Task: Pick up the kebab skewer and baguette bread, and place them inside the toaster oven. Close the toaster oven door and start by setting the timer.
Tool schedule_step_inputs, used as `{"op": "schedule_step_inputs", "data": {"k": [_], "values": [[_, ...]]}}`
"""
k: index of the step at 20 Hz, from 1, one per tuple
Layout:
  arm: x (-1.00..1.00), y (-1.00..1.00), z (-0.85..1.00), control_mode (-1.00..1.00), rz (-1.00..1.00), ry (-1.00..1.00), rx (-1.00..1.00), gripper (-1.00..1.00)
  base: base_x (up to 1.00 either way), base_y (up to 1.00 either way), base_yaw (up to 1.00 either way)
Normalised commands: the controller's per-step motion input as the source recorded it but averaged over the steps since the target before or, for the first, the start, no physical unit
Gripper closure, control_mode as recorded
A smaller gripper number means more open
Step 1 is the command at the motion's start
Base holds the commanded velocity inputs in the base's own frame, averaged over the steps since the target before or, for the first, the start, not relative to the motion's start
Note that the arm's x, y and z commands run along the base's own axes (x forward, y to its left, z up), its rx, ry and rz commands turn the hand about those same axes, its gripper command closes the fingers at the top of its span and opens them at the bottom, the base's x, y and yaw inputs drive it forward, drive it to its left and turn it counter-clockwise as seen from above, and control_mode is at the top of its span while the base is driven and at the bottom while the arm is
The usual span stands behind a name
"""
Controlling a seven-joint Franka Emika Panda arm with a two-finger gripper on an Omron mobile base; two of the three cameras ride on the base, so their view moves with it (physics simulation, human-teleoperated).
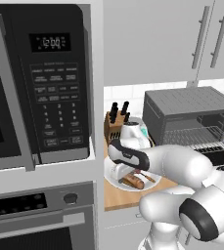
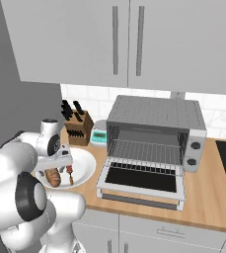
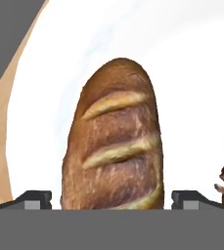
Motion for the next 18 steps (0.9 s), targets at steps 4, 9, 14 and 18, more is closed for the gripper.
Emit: {"op": "schedule_step_inputs", "data": {"k": [4, 9, 14, 18], "values": [[0.0, 0.0, 0.0, -1.0, 0.0, 0.0, 0.0, 1.0, 0.0, 0.0, 0.0], [-0.13, -0.05, 0.27, -1.0, 0.0, -0.07, 0.0, 1.0, 0.0, 0.0, 0.0], [-0.05, -0.25, 0.79, -1.0, -0.01, -0.05, 0.0, 1.0, 0.0, 0.0, 0.0], [-0.23, -0.61, 0.8, -1.0, 0.0, -0.03, 0.0, 1.0, 0.0, 0.0, 0.0]]}}
